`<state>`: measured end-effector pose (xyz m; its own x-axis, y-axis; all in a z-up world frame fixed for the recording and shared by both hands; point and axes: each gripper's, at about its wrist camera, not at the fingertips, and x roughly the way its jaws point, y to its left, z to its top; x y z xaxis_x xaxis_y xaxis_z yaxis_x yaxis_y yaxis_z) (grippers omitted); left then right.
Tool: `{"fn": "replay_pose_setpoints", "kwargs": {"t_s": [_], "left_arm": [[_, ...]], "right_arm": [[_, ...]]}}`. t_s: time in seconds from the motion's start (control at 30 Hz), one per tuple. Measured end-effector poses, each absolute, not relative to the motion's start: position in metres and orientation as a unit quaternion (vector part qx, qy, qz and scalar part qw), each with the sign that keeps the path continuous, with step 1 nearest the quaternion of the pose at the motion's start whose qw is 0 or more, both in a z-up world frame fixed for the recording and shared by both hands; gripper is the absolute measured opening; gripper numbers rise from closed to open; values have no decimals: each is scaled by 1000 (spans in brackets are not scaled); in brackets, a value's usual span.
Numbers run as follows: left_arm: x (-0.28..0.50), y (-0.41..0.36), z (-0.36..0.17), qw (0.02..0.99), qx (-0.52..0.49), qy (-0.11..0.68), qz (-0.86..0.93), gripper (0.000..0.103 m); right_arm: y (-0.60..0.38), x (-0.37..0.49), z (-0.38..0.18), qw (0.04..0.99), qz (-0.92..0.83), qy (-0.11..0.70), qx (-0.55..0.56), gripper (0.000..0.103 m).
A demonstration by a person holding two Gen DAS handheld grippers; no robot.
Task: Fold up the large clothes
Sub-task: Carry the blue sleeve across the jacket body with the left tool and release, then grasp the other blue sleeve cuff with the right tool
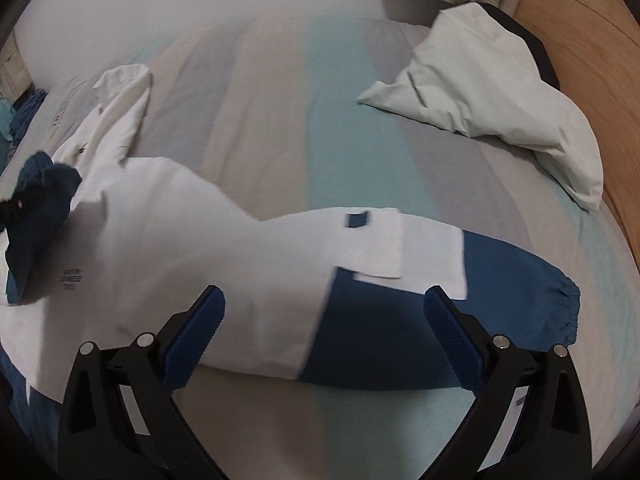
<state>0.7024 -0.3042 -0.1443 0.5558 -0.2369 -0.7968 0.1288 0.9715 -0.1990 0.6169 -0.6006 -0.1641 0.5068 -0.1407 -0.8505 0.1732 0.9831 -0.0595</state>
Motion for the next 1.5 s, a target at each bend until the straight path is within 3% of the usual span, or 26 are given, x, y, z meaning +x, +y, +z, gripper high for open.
{"fn": "replay_pose_setpoints", "kwargs": {"t_s": [0.4,0.53,0.63,0.7,0.9,1.03,1.13,1.4,1.5], "left_arm": [[701,-380,-189,856,44,499,-129,9],[703,-393,-200,850,51,507,-134,27],[701,-404,-206,847,51,510,-142,56],[698,-411,-209,848,51,507,-145,65],[697,-426,-217,843,46,514,-151,79],[696,-430,-214,845,47,512,-148,83],[693,-428,-207,848,47,507,-147,91],[692,-421,-196,849,42,506,-145,96],[692,-418,-195,848,45,508,-144,97]], "right_arm": [[-740,564,-185,843,-152,508,87,96],[-798,541,-193,826,-177,519,128,96],[-837,528,-200,813,-186,527,162,96],[-850,524,-205,810,-186,530,165,96],[-875,520,-218,810,-172,527,190,96],[-883,520,-225,810,-155,526,210,81],[-883,523,-225,812,-154,526,203,78],[-885,523,-237,803,-159,533,216,77],[-881,524,-239,802,-160,534,215,68]]}}
